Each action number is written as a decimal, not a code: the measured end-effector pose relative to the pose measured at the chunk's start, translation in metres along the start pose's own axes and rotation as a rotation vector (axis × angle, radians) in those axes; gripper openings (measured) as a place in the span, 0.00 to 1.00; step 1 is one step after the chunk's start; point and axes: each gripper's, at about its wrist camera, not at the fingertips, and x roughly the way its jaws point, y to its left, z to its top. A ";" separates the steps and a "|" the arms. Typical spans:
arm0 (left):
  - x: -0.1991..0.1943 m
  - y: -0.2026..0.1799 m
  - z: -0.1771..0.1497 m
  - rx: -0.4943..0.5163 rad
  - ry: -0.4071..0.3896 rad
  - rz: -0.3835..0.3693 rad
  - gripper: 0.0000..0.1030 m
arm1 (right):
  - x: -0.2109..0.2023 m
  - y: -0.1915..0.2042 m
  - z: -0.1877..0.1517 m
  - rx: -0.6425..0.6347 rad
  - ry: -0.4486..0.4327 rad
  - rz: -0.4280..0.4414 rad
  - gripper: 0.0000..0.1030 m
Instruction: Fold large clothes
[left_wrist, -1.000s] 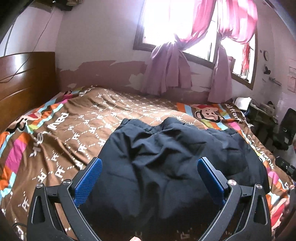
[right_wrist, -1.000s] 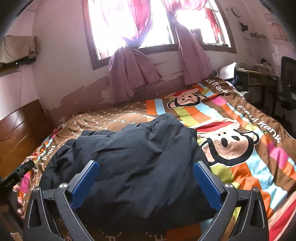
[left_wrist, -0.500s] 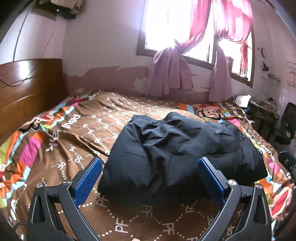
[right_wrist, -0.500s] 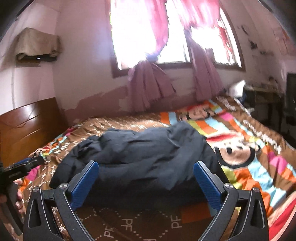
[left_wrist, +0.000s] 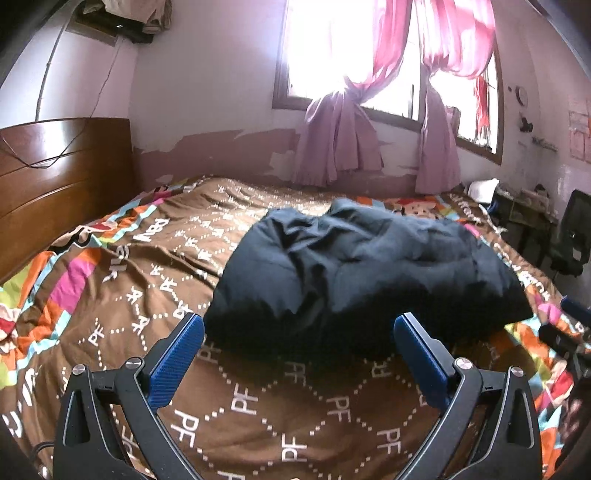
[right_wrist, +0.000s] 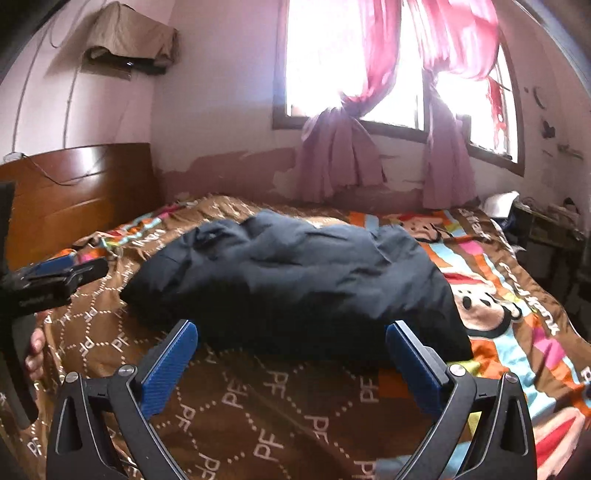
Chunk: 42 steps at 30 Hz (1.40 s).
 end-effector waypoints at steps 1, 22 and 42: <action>0.001 -0.003 -0.005 0.006 0.002 -0.003 0.98 | 0.000 -0.003 -0.002 0.010 0.001 -0.009 1.00; -0.007 -0.025 -0.025 0.082 -0.017 -0.079 0.98 | -0.009 -0.004 -0.017 0.023 -0.054 -0.069 1.00; -0.004 -0.024 -0.026 0.072 -0.007 -0.067 0.98 | -0.008 -0.008 -0.018 0.040 -0.053 -0.072 1.00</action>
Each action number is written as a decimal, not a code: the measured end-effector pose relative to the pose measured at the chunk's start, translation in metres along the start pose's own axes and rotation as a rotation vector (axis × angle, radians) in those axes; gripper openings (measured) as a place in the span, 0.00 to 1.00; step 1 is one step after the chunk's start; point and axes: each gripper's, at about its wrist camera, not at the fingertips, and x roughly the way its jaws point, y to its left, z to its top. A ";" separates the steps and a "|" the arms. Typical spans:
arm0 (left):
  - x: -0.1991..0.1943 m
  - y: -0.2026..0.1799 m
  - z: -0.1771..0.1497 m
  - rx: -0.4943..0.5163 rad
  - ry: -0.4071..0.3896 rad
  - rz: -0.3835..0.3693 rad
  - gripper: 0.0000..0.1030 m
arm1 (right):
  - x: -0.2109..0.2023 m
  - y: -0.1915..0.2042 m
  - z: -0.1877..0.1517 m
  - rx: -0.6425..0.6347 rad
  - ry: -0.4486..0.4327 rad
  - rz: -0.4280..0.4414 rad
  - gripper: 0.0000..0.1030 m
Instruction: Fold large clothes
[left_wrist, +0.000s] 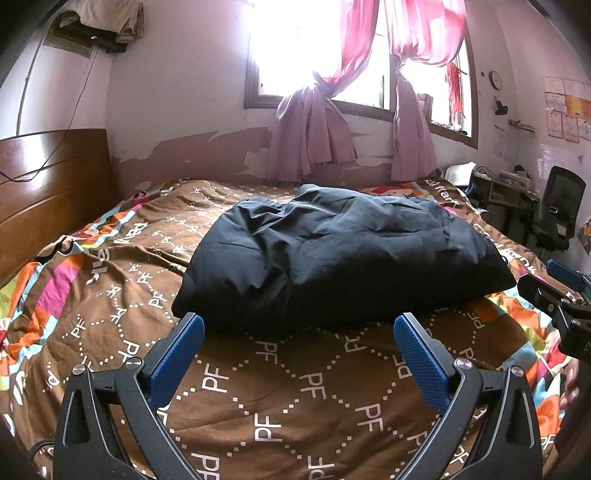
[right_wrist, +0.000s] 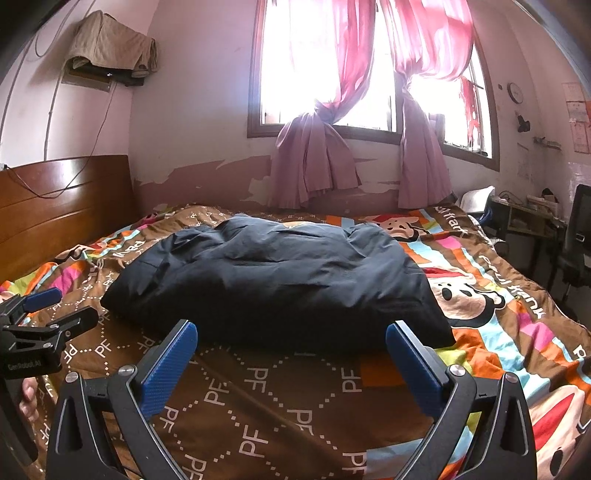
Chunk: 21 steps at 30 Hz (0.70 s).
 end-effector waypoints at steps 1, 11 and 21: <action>0.000 0.000 0.000 0.000 0.000 0.001 0.98 | 0.000 0.000 0.000 0.001 0.000 0.000 1.00; 0.000 0.000 0.000 0.000 0.000 0.001 0.98 | 0.000 0.001 0.001 0.001 0.002 0.002 1.00; 0.000 -0.001 0.000 0.004 -0.002 -0.005 0.98 | 0.000 0.001 0.001 0.005 0.004 0.006 1.00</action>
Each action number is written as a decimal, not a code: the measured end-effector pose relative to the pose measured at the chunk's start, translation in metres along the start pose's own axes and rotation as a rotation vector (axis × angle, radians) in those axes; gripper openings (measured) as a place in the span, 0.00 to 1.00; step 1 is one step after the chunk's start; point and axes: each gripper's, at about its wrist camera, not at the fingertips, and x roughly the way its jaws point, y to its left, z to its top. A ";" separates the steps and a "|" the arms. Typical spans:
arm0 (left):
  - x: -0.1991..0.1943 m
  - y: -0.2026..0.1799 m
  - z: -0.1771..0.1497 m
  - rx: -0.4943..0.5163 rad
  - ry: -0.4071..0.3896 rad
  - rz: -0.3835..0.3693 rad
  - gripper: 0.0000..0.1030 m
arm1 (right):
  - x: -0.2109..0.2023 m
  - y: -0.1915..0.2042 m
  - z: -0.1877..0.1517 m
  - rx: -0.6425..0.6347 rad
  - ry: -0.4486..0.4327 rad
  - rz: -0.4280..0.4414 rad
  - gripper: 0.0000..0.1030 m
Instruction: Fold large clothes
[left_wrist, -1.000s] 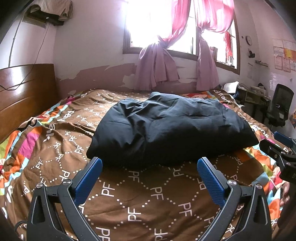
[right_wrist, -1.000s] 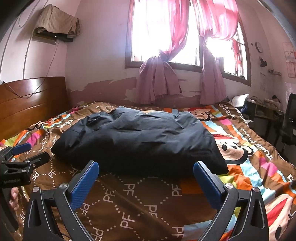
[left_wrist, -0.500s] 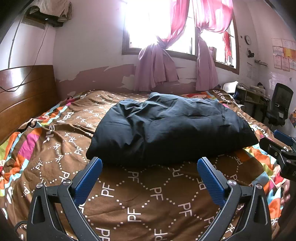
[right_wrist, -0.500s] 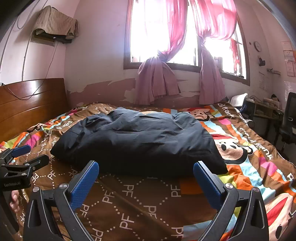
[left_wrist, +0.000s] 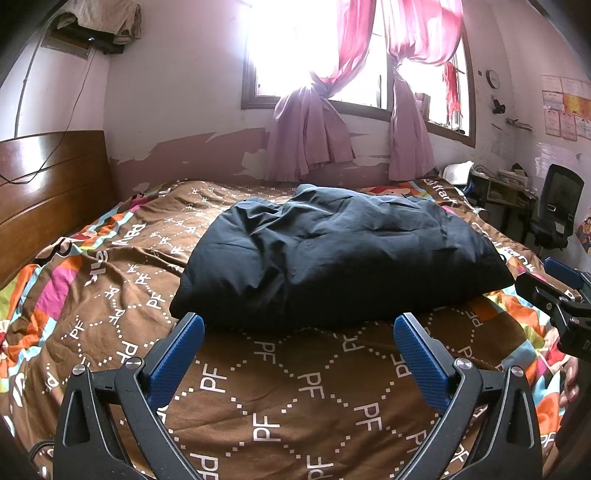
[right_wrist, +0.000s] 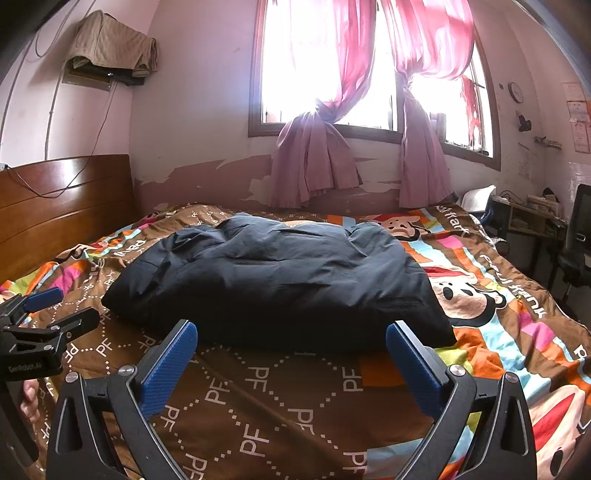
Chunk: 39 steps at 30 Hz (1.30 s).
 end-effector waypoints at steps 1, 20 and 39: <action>0.000 0.000 0.000 0.000 0.000 0.000 0.98 | 0.000 0.000 0.000 -0.001 0.000 -0.001 1.00; 0.000 0.000 0.000 0.000 0.000 0.000 0.98 | 0.000 0.002 0.000 0.000 0.002 -0.001 1.00; 0.000 -0.001 -0.006 0.033 0.017 -0.018 0.98 | 0.000 0.001 -0.003 0.000 0.005 0.001 1.00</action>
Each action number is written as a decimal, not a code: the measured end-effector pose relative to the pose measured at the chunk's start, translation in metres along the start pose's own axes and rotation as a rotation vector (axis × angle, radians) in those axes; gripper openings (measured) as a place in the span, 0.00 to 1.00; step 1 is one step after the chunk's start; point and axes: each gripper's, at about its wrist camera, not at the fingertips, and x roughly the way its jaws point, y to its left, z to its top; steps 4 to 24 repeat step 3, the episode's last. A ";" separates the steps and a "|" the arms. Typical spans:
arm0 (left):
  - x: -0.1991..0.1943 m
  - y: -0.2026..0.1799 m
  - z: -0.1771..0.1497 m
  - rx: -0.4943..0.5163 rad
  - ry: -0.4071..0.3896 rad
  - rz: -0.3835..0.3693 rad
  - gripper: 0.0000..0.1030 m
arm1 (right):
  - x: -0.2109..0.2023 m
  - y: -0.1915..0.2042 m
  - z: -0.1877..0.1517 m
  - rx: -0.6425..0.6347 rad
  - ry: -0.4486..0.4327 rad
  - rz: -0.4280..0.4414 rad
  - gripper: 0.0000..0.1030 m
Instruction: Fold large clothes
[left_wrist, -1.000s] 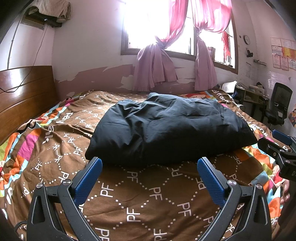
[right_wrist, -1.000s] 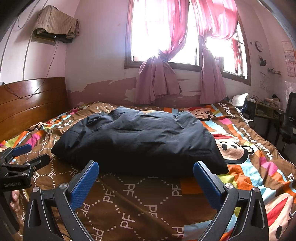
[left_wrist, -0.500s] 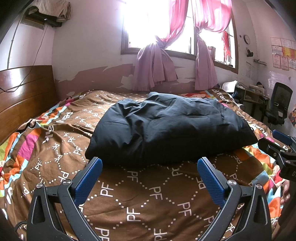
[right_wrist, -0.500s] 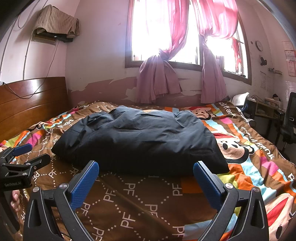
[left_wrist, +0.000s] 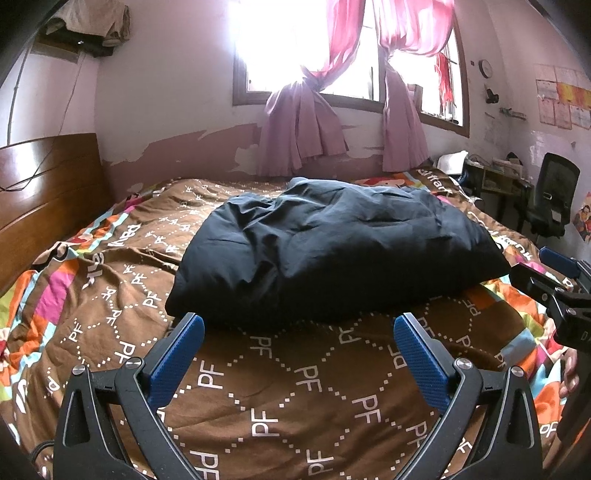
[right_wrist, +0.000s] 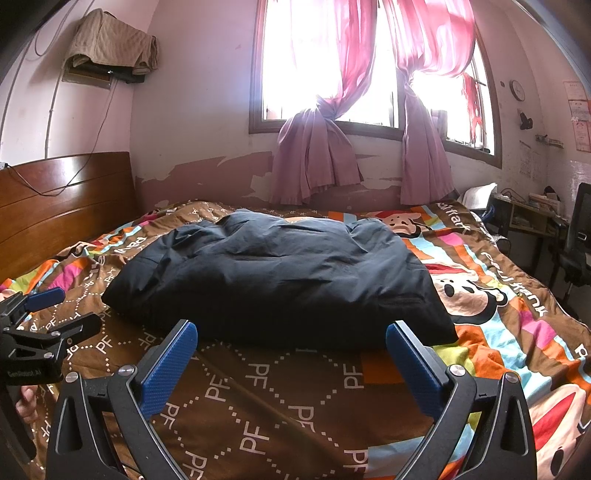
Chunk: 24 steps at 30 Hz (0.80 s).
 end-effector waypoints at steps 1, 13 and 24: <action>-0.001 0.000 0.000 -0.002 -0.002 -0.002 0.98 | 0.000 0.000 0.000 0.001 0.000 0.000 1.00; 0.000 0.001 0.000 0.000 0.003 -0.009 0.98 | 0.000 0.000 0.000 0.002 0.001 0.000 1.00; 0.000 0.001 0.000 0.000 0.003 -0.009 0.98 | 0.000 0.000 0.000 0.002 0.001 0.000 1.00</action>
